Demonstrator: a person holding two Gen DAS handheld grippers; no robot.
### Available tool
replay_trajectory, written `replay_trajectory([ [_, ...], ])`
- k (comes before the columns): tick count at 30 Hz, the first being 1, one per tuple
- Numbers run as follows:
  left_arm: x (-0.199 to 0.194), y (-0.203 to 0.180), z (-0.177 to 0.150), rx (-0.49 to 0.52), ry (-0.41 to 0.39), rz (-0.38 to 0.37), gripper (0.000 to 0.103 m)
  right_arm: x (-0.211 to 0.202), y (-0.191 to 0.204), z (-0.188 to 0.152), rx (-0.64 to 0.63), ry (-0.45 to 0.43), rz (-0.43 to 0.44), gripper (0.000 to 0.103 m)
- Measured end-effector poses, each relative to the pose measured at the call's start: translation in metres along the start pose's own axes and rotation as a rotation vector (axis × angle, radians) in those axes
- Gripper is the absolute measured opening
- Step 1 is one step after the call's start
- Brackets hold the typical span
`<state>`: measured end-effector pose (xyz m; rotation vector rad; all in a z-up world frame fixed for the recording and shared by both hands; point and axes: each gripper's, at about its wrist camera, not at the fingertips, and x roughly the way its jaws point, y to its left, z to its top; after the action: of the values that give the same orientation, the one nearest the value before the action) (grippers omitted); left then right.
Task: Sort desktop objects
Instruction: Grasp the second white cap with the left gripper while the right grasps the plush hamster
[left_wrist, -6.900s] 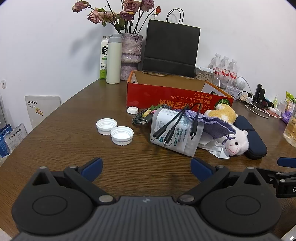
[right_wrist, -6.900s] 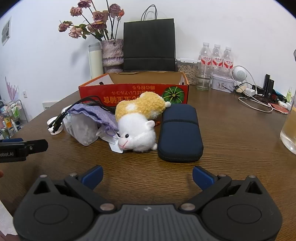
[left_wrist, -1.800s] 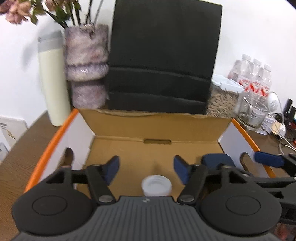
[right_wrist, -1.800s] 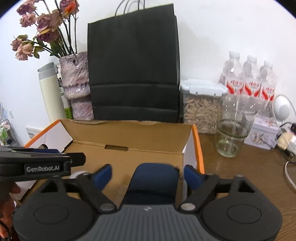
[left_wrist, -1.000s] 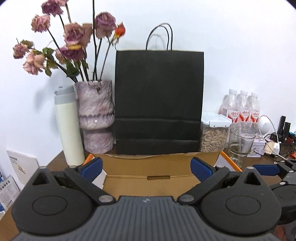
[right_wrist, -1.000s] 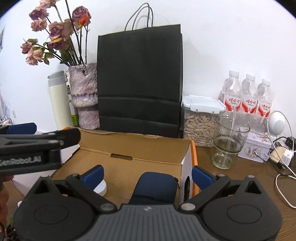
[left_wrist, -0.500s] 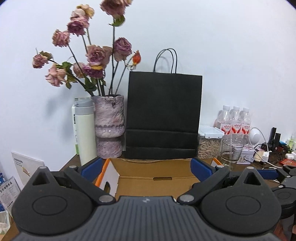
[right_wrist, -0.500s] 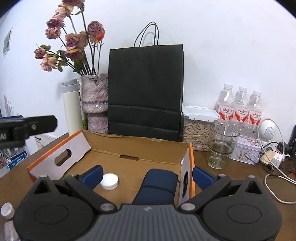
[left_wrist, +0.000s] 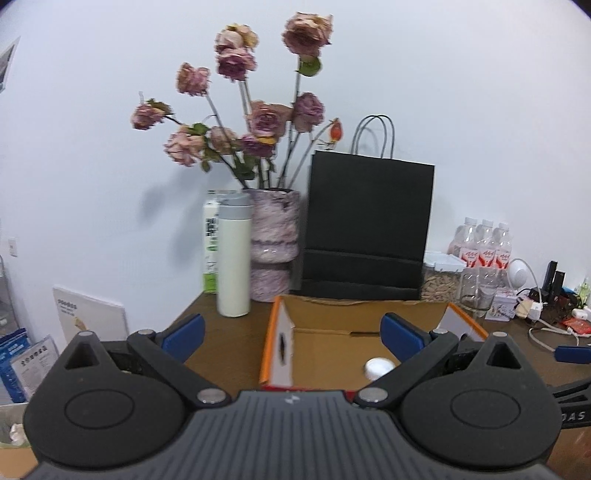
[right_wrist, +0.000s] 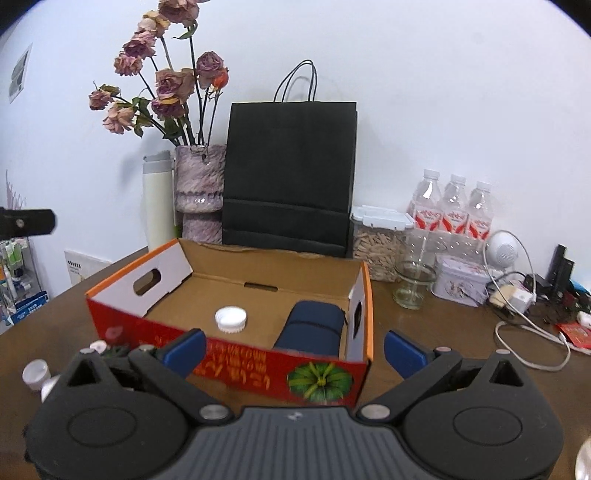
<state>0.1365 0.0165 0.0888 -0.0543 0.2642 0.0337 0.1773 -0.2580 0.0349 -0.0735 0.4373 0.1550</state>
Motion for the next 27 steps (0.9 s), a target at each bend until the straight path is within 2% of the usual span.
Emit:
replay_trajectory([
  [5, -0.02, 0.023, -0.016, 0.013, 0.01, 0.021, 0.103, -0.018, 0.005, -0.019, 0.007, 0.009, -0.003, 0.103],
  [11, -0.026, 0.044, -0.04, 0.03, 0.068, 0.045, 0.103, -0.033, 0.011, -0.039, 0.022, 0.034, 0.005, 0.103],
  [19, -0.021, 0.063, -0.069, 0.023, 0.159, 0.047, 0.103, -0.034, 0.026, -0.064, 0.018, 0.091, 0.01, 0.103],
  [27, -0.002, 0.065, -0.089, 0.026, 0.234, 0.028, 0.103, -0.023, 0.032, -0.072, 0.028, 0.123, 0.001, 0.103],
])
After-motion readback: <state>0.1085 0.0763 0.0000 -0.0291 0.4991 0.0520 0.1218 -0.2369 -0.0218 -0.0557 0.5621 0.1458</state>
